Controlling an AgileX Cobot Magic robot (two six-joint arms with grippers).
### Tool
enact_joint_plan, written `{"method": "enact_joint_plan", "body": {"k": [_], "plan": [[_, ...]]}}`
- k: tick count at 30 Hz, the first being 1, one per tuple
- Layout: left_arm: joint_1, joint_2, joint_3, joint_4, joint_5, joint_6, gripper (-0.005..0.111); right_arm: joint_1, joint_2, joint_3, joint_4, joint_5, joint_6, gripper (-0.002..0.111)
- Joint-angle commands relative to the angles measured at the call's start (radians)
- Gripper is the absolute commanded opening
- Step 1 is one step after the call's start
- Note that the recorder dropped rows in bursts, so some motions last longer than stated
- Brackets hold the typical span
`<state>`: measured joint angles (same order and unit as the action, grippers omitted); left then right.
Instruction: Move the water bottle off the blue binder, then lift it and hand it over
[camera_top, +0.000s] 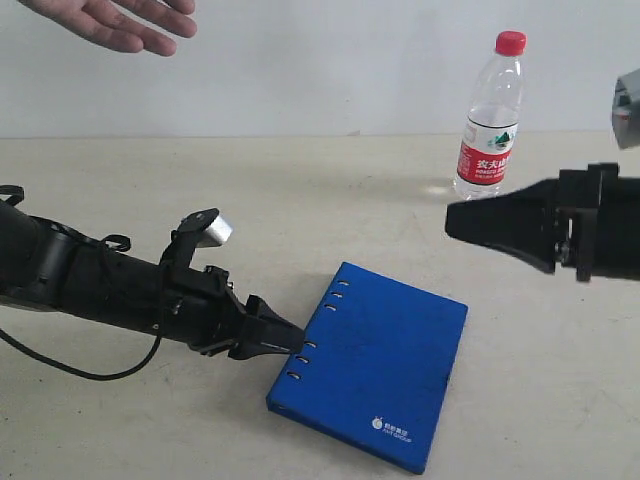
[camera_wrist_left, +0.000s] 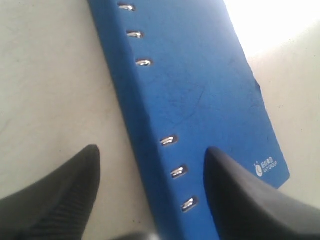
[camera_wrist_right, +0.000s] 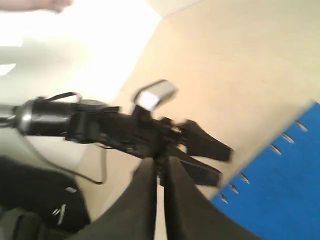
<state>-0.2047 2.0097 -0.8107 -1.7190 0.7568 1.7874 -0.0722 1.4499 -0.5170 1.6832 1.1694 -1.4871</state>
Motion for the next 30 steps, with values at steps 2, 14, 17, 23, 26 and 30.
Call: {"method": "enact_joint_plan", "body": {"k": [2, 14, 17, 23, 26, 30], "plan": [[-0.005, -0.009, -0.005, -0.011, 0.009, -0.008, 0.057, 0.026, 0.107, 0.109, 0.008, -0.313, 0.054, 0.001], [-0.005, -0.009, -0.005, -0.011, 0.011, -0.008, 0.057, 0.177, 0.180, 0.104, -0.052, -0.509, 0.020, 0.004], [-0.005, -0.009, -0.005, -0.011, 0.011, -0.008, 0.057, 0.177, 0.180, 0.104, -0.037, -0.458, 0.020, 0.050], [-0.005, -0.009, -0.005, -0.025, 0.077, -0.008, 0.057, 0.177, 0.180, 0.104, -0.013, -0.549, 0.060, 0.054], [-0.005, -0.009, -0.005, -0.025, 0.052, -0.008, 0.057, 0.177, 0.180, 0.104, 0.001, -0.529, 0.058, 0.054], [-0.005, -0.009, -0.005, -0.025, 0.035, -0.008, 0.057, 0.177, 0.180, 0.104, 0.017, -0.554, 0.058, 0.054]]}}
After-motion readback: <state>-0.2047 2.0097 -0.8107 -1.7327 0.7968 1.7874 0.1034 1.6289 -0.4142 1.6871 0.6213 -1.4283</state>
